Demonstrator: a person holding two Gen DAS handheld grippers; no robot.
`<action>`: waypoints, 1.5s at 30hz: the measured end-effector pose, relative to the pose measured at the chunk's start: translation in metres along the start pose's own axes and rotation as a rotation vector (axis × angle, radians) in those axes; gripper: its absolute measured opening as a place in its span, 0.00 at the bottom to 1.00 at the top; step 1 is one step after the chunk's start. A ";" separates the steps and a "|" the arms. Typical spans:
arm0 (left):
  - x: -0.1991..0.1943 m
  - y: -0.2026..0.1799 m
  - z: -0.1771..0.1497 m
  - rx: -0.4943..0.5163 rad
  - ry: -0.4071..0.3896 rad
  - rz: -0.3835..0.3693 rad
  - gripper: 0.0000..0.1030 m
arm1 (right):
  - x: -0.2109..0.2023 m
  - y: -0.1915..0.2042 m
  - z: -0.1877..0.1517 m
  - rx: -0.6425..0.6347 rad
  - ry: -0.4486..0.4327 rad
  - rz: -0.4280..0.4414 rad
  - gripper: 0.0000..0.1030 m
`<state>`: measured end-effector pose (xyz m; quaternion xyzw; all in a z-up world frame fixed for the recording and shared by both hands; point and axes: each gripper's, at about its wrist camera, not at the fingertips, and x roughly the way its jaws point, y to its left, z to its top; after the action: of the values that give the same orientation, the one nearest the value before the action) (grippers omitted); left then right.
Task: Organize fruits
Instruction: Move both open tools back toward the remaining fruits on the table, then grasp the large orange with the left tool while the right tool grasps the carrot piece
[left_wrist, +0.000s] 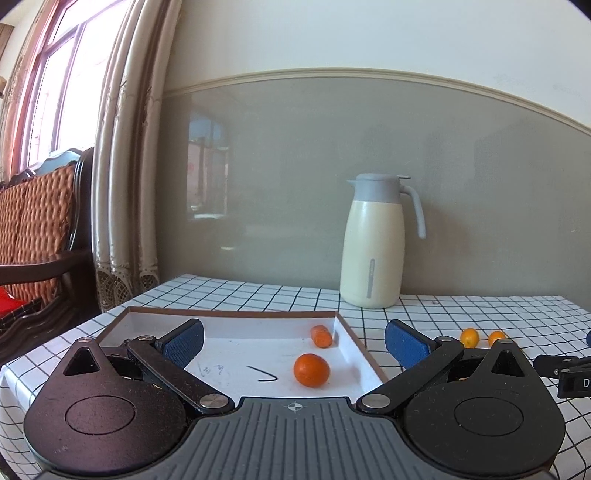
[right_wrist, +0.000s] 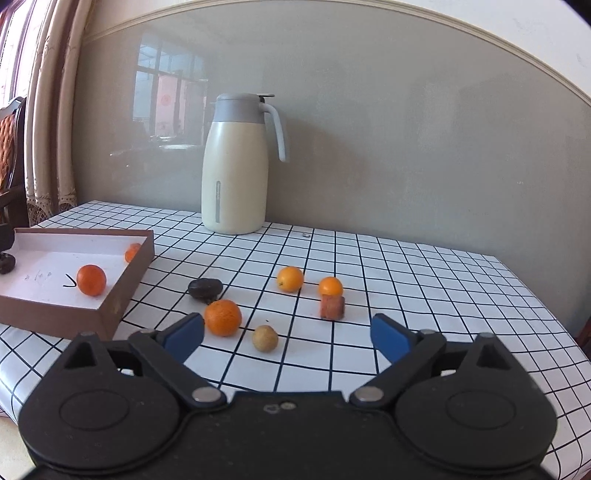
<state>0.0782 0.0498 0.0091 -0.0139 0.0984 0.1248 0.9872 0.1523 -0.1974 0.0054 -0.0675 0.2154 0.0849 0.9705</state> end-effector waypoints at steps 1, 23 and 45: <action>0.000 -0.004 -0.001 0.008 -0.009 -0.004 1.00 | 0.001 -0.003 -0.001 -0.001 0.003 -0.004 0.83; 0.031 -0.115 -0.008 0.118 0.068 -0.238 1.00 | 0.011 -0.058 -0.003 0.069 -0.006 -0.080 0.71; 0.084 -0.147 -0.026 0.105 0.227 -0.260 0.75 | 0.064 -0.066 0.002 0.058 0.034 -0.048 0.56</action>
<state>0.1899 -0.0729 -0.0328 0.0110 0.2131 -0.0113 0.9769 0.2234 -0.2530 -0.0141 -0.0460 0.2328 0.0541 0.9699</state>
